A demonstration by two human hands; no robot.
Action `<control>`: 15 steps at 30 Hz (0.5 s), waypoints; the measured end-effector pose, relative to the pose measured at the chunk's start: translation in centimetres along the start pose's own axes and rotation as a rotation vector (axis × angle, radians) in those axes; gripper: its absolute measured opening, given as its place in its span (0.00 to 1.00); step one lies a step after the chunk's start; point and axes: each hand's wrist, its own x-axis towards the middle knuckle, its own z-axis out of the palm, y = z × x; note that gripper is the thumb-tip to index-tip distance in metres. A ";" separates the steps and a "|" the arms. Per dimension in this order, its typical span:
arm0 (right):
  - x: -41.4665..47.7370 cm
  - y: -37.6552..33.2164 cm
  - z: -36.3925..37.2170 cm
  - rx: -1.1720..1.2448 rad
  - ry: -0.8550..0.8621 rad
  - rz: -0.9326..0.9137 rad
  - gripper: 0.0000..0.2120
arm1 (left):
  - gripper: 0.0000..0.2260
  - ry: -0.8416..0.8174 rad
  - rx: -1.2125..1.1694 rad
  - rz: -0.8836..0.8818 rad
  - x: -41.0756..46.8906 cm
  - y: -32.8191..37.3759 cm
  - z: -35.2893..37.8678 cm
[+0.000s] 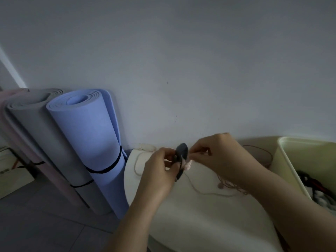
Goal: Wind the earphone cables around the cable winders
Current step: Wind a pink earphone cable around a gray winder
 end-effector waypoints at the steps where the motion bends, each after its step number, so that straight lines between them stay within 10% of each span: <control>1: 0.1 0.2 -0.4 0.061 0.043 0.019 0.03 | 0.09 -0.057 0.038 0.024 -0.1 0.0 0.1; 15: 0.6 2.8 -0.4 0.539 0.188 0.212 0.02 | 0.10 -0.294 -0.068 0.005 -0.3 1.3 -0.6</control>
